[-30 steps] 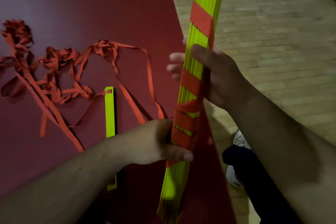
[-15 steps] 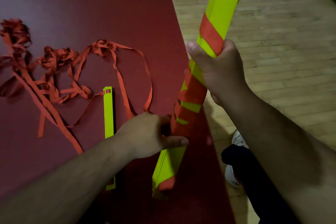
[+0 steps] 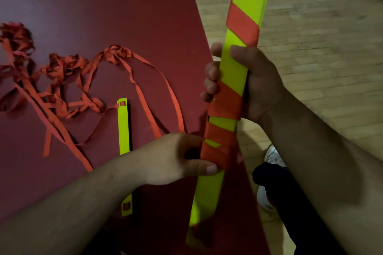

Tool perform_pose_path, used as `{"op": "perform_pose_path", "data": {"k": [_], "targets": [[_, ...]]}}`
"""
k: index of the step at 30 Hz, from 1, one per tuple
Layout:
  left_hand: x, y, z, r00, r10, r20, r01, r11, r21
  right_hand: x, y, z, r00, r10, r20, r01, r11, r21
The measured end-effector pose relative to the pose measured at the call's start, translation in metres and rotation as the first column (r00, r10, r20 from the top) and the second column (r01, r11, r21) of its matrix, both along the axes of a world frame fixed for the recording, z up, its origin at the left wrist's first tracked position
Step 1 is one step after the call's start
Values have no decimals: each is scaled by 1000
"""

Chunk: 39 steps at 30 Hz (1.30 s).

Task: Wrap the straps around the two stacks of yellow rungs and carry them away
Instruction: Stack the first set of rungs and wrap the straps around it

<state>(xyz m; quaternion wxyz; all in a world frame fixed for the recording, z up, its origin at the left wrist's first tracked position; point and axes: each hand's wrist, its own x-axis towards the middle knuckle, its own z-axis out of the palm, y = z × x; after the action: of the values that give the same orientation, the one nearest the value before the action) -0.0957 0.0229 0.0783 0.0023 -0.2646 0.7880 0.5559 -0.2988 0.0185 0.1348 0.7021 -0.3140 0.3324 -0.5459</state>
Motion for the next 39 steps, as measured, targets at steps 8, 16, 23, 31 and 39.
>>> {"op": "perform_pose_path", "data": {"k": [8,16,23,31,39], "targets": [[-2,-1,-6,988,43,151,-10,978,-208,12,-4,5,809,-442,-388,499,865,55],[-1,2,-5,951,106,292,20,918,-397,13,-10,2,644,-403,-650,518,855,-16],[-4,7,-6,976,117,183,-54,947,-315,10,-10,-5,496,-382,-780,439,885,-154],[-2,4,2,990,120,74,-108,983,-148,7,-9,-9,519,-482,-706,497,842,-209],[-1,9,22,993,-16,-116,57,934,353,6,3,-2,992,122,39,-117,986,-118]]}}
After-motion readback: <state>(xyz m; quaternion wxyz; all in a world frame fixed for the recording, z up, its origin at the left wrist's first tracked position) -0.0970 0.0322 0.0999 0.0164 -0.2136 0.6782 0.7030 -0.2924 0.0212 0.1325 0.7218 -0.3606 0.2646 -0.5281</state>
